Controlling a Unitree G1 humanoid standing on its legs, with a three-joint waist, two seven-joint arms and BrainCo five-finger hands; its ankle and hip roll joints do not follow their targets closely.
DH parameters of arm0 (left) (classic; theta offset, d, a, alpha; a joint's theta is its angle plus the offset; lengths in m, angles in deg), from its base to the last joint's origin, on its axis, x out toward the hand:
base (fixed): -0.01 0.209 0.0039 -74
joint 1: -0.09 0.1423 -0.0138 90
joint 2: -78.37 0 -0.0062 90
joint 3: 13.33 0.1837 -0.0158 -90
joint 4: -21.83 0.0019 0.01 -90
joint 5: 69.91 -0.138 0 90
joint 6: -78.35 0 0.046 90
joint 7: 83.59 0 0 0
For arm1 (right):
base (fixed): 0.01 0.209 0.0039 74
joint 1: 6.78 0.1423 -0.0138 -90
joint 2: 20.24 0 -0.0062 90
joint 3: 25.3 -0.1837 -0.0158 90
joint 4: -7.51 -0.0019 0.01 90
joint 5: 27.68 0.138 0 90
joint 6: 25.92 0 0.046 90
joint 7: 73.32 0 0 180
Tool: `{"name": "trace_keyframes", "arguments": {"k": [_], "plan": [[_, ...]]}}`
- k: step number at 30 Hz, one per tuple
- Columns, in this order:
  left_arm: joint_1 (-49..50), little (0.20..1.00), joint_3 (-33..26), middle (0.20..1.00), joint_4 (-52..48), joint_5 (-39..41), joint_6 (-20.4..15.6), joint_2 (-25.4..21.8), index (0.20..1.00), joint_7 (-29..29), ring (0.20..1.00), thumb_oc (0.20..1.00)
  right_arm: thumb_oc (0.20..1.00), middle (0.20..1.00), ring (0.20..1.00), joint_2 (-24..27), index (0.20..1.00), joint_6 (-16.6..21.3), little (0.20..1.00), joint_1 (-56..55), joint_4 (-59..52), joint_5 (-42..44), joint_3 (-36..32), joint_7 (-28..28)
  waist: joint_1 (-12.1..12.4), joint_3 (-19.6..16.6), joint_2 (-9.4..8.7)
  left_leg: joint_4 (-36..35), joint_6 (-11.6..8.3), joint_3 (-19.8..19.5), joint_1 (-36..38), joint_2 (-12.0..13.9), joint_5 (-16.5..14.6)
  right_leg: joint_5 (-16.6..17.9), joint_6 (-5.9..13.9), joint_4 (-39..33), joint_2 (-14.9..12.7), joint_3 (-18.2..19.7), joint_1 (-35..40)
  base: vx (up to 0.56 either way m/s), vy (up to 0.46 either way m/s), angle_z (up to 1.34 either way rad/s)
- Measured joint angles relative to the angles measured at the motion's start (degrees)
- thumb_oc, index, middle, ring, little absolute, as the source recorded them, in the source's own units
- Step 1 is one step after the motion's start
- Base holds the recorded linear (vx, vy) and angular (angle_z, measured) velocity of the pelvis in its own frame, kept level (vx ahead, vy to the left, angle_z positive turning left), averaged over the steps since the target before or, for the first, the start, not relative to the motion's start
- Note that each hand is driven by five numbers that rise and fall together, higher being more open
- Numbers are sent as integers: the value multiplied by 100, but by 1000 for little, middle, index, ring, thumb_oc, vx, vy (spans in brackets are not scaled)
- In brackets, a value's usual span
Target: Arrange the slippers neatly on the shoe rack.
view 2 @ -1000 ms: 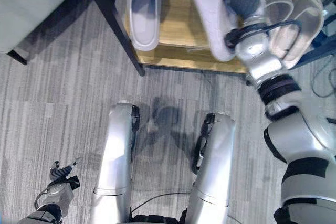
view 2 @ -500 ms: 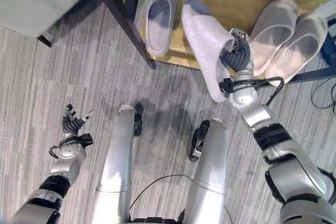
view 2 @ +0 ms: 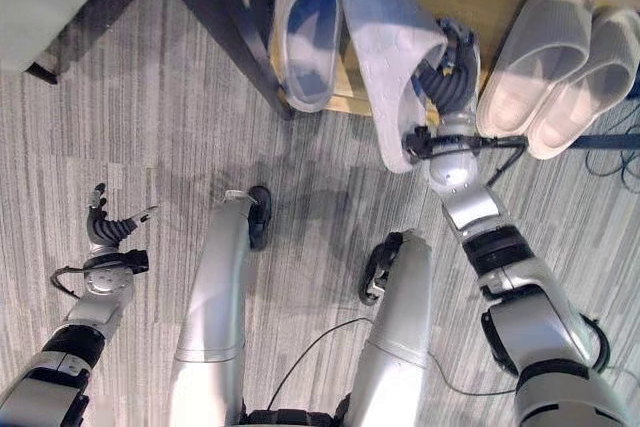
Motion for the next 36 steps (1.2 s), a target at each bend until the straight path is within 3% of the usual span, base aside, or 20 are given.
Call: {"name": "trace_keyframes", "arguments": {"k": [2,3,4,7,12,14,17,19,20,26,30,36], "plan": [[-141,1000,-2,1000,-19,0,-50,35,1000,20,1000,1000,200,200,200,213,200,-65,200,216,257,22,121,62,37,13,76,-315,-179,-220,-98,-40,145,215,263,-351,101,-221,41,204,-129,-2],[-169,1000,10,1000,-68,-9,-46,55,1000,20,1000,1000,200,200,200,270,200,-79,200,224,228,16,136,67,10,16,71,-420,-173,-228,-100,-64,227,255,221,-425,124,-270,41,372,-180,18],[148,1000,-189,1000,-394,-8,-130,424,1000,28,1000,1000,200,200,200,670,200,-74,200,-203,-3,-67,75,22,26,34,65,198,-352,-280,-41,-38,-21,-211,-181,423,153,-78,28,357,-182,23],[304,1000,-69,1000,-367,-7,-166,467,1000,95,1000,1000,200,200,200,862,200,-76,200,-313,-17,-57,-118,46,-79,39,57,982,-336,-404,-198,-62,-340,-725,-460,1353,113,-13,-86,151,-92,19],[368,1000,-57,1000,-415,34,-162,447,1000,129,1000,1000,200,200,200,975,200,-80,200,-310,40,-47,-141,36,-107,83,-46,1846,-306,-607,-510,-75,-607,-1126,-369,2308,122,127,-366,144,-69,3],[459,1000,-55,1000,-415,83,-168,447,1000,131,1000,1000,200,200,200,1002,200,-84,200,-230,119,13,98,27,-97,85,-70,2075,-342,-658,-524,-72,-671,-1190,-421,2541,202,178,-387,127,-24,-8],[617,1000,-55,1000,-287,369,-167,449,1000,130,1000,1000,200,200,200,986,200,-79,200,68,218,228,473,-37,-90,88,-80,2630,-357,-781,-574,-84,-876,-1423,-268,3083,225,320,-401,115,-6,-5],[710,1000,-50,1000,-263,481,-168,402,1000,131,1000,1000,200,200,200,977,200,-82,200,244,313,432,752,-92,-82,74,-91,2766,-353,-824,-604,-105,-906,-1442,-295,3204,251,327,-415,85,1,-4],[771,1000,-44,1000,-33,559,-168,397,1000,122,1000,1000,200,200,200,943,200,-85,200,573,520,709,1172,-278,-60,75,-90,3110,-351,-868,-605,-100,-1036,-1570,-279,3530,300,459,-417,71,-4,-7],[764,1000,138,1000,196,949,-120,404,1000,73,1000,1000,200,200,200,279,200,-90,200,1037,1274,1843,1514,-702,6,68,-88,3477,-412,-875,-631,-168,-1115,-1685,-185,3892,360,655,-408,47,9,0],[730,1000,361,1000,400,999,-49,387,1000,-116,1000,1000,200,200,200,-273,200,-231,200,1736,2550,2286,1737,-877,22,66,-82,3616,-417,-824,-628,-174,-1151,-1718,-118,4037,359,811,-426,19,11,1],[733,1000,390,1000,508,1000,-27,396,1000,-160,1000,1000,200,200,200,-332,200,-278,200,1936,2826,2486,1714,-890,13,64,-73,3621,-439,-816,-619,-176,-1172,-1741,-163,4051,363,814,-428,19,-2,0]]}}
